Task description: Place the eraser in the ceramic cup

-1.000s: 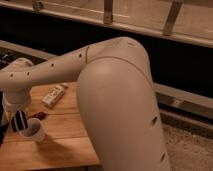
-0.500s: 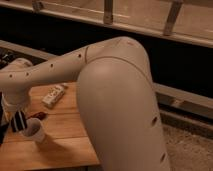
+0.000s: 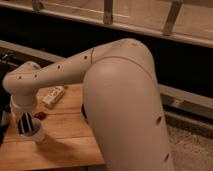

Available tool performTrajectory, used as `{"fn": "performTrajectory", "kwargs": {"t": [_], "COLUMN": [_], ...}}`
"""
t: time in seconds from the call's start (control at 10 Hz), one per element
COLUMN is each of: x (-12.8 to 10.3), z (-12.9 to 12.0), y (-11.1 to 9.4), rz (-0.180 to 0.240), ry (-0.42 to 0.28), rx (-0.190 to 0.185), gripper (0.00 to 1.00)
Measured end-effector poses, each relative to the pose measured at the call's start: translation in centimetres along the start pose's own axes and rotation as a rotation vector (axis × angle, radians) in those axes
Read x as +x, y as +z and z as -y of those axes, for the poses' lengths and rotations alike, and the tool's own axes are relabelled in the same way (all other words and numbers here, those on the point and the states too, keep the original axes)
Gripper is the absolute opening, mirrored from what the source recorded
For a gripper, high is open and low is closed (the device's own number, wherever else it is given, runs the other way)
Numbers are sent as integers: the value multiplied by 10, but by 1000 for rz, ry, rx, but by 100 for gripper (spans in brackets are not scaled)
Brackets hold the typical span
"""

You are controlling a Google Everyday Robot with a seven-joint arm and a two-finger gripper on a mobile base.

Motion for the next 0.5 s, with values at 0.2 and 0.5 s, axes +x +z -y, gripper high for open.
{"fn": "performTrajectory", "kwargs": {"t": [0.2, 0.5], "x": [4, 8], "z": [7, 9], "y": [6, 18], "rz": [-1, -41], "ry": [23, 14], "rx": [-17, -61], "gripper": [12, 17]}}
